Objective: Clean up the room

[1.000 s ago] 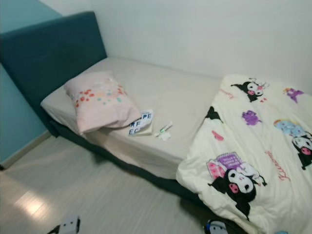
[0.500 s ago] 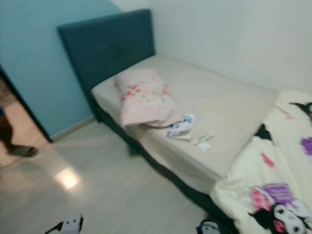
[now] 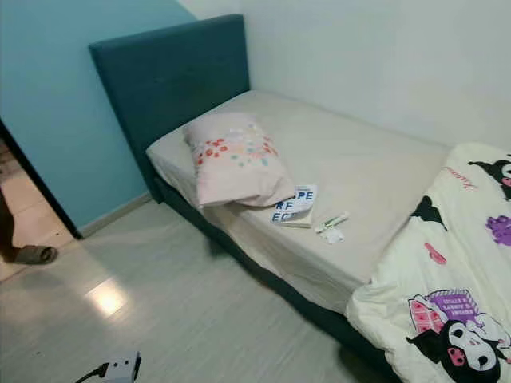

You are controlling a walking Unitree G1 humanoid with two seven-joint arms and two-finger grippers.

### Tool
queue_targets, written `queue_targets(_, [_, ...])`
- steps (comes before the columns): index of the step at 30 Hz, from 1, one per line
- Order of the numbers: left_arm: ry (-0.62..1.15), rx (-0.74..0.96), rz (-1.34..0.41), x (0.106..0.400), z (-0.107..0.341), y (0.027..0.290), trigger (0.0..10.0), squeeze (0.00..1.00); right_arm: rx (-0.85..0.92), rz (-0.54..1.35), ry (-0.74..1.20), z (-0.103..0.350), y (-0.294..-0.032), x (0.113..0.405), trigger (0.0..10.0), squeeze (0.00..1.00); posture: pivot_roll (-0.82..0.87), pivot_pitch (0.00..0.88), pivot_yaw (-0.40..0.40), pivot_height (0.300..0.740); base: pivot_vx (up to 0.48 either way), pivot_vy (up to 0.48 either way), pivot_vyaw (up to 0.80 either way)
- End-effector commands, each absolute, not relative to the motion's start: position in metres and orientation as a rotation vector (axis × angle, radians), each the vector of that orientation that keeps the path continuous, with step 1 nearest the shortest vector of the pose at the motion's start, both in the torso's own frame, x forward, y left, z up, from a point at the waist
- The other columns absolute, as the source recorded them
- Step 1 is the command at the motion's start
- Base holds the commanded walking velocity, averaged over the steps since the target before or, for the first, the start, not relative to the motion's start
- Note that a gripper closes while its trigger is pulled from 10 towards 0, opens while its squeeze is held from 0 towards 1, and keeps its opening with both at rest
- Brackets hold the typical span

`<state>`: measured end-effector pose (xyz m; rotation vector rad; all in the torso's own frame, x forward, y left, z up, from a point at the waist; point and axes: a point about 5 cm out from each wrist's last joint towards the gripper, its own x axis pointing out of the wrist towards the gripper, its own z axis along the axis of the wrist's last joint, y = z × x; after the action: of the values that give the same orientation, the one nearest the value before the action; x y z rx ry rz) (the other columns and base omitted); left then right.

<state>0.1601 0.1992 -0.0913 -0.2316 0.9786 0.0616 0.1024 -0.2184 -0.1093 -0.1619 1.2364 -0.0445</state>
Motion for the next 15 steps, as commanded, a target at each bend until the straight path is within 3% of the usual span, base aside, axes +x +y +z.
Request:
queue_targets(1, [0.972,-0.298,0.12,0.159,-0.092,0.202,10.0,0.0,-0.19,-0.021,1.238,-0.11,-0.214,0.103,10.0,0.0,-0.06,0.021,0.02,0.74,0.0,0.0,0.0])
queue_targets(5, [0.893,-0.463,0.197,0.171,-0.085,0.205,10.0,0.0,-0.216,-0.016,1.224,-0.108,-0.218,0.108,10.0,0.0,-0.07,0.021,0.018,0.74,0.0,0.0,0.0])
queue_targets(6, [0.826,-0.511,0.194,0.187,-0.078,0.206,10.0,0.0,-0.22,-0.022,1.202,-0.105,-0.223,0.114,10.0,0.0,-0.06,0.031,0.015,0.74,0.0,0.0,0.0])
queue_targets(15, [0.814,-0.433,0.124,0.2,-0.071,0.202,10.0,0.0,-0.286,-0.092,1.185,-0.102,-0.242,0.109,10.0,0.0,-0.06,0.029,0.019,0.74,0.0,0.0,0.0])
